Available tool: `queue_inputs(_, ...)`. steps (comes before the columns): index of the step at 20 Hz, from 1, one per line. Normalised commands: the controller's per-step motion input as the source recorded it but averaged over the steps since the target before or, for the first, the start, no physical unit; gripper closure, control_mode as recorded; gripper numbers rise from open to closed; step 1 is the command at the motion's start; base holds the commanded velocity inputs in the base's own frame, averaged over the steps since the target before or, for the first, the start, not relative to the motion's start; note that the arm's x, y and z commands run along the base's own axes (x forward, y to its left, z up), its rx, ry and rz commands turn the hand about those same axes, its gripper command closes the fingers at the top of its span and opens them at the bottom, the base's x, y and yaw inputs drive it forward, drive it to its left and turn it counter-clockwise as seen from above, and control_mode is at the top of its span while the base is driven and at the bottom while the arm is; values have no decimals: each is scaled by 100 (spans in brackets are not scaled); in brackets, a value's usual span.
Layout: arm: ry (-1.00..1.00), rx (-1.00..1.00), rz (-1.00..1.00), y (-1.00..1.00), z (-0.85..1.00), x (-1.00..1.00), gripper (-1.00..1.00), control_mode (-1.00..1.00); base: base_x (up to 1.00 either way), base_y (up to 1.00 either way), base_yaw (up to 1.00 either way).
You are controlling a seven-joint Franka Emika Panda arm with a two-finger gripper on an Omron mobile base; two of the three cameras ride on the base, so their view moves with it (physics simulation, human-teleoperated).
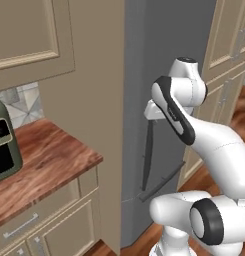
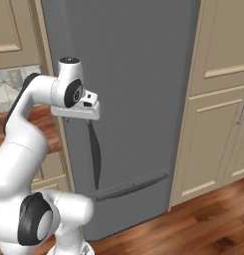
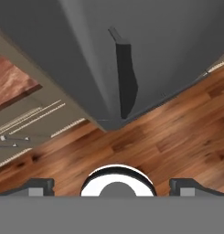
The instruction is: Gather the squash and lemon wedge from the fridge and place them on a tray on the dining counter. Then gather the steak and chicken drumstick from the fridge and place them on the other tray.
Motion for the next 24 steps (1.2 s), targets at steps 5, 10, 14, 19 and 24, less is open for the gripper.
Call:
queue_inputs(5,0,0,0,0,0,0,-100,100,-8,49,-9)
queue_inputs(10,0,0,0,0,0,0,-100,100,1,43,-7)
queue_inputs(14,-4,0,5,-4,-9,5,-100,-100,16,0,0)
queue_inputs(19,-45,6,19,-66,-41,-22,-100,-100,0,0,0)
queue_inputs(24,-45,17,19,-80,-63,-13,-100,-100,0,0,0)
